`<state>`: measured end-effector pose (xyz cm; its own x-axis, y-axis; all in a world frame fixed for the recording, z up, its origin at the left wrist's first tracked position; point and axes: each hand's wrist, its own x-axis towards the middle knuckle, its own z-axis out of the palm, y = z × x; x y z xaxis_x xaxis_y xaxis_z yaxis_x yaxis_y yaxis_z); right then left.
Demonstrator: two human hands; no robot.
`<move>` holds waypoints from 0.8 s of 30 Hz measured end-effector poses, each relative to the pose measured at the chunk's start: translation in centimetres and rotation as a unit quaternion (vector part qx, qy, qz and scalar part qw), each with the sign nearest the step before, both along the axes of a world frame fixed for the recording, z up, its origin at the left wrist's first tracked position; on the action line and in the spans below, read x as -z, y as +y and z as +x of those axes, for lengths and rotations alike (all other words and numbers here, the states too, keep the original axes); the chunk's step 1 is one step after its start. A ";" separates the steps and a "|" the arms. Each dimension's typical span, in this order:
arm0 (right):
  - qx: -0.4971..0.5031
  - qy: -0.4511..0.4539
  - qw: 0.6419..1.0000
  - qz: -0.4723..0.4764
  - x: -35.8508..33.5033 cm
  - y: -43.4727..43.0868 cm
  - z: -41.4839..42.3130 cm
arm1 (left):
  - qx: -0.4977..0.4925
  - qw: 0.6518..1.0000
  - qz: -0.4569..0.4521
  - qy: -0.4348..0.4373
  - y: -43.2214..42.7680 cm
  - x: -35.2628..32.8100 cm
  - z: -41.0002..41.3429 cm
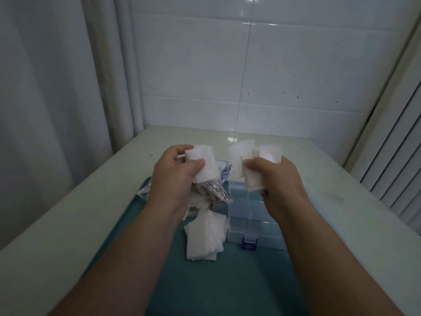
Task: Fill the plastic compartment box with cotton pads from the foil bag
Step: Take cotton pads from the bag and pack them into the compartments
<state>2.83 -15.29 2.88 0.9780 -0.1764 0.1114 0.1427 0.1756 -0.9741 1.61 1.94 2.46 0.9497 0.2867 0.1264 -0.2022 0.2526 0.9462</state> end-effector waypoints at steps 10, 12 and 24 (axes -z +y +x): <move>-0.057 -0.023 0.997 -0.042 0.4 0.9 -0.3 | 0.004 0.995 0.100 -0.004 -0.9 0.4 -0.3; -0.053 -0.026 0.996 -0.064 0.4 1.0 -0.5 | 0.013 0.995 0.101 -0.006 -1.0 0.4 -0.4; 0.018 -0.069 0.975 -0.208 0.3 1.6 -1.0 | 0.052 0.994 0.094 -0.012 -1.4 0.2 -0.9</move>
